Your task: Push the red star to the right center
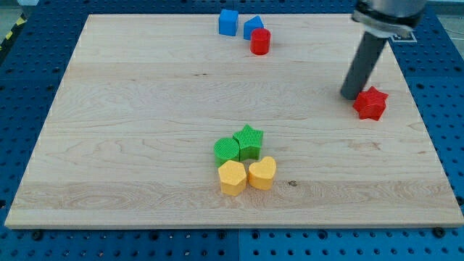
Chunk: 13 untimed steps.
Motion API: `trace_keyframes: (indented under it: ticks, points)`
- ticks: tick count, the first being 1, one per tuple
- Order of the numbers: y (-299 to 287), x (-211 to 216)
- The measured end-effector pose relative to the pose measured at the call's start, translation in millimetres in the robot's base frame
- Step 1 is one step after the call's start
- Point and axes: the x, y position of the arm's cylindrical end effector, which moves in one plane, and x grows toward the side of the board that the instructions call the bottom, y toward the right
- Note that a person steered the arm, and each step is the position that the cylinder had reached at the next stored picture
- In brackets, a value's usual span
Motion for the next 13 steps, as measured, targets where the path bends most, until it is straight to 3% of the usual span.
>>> trace_keyframes:
  ticks: [4, 13]
  points:
    - [21.3, 15.7]
    - [-48.1, 7.6]
